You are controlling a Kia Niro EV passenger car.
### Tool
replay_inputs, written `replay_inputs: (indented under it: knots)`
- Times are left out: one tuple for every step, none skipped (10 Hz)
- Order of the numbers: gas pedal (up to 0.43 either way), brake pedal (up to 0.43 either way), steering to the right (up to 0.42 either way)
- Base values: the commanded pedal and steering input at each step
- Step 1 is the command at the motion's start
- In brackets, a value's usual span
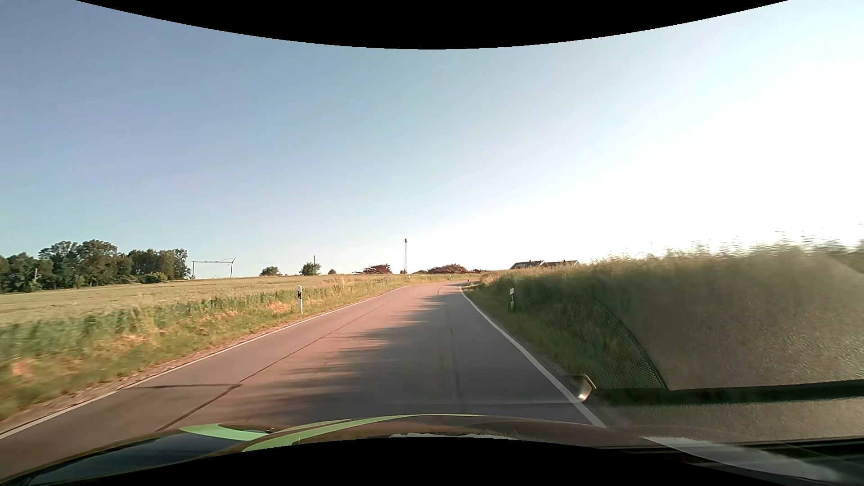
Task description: Follow the waypoints while adhering to traffic rules and regulations
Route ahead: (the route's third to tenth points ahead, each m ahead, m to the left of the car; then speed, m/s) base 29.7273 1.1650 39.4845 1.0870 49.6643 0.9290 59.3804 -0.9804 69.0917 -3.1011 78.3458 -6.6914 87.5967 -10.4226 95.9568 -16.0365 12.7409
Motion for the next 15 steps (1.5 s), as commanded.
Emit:
replay_inputs:
  knots:
    - [0.000,0.000,0.000]
    - [0.000,0.000,0.000]
    - [0.000,0.000,0.000]
    - [0.000,0.000,0.000]
    - [0.000,0.000,0.000]
    - [0.000,0.000,0.000]
    - [0.000,0.000,0.000]
    - [0.000,0.000,0.000]
    - [0.000,0.000,0.001]
    - [0.000,0.000,0.002]
    - [0.000,0.000,0.002]
    - [0.000,0.000,0.002]
    - [0.000,0.000,0.001]
    - [0.000,0.000,0.001]
    - [0.000,0.000,0.001]
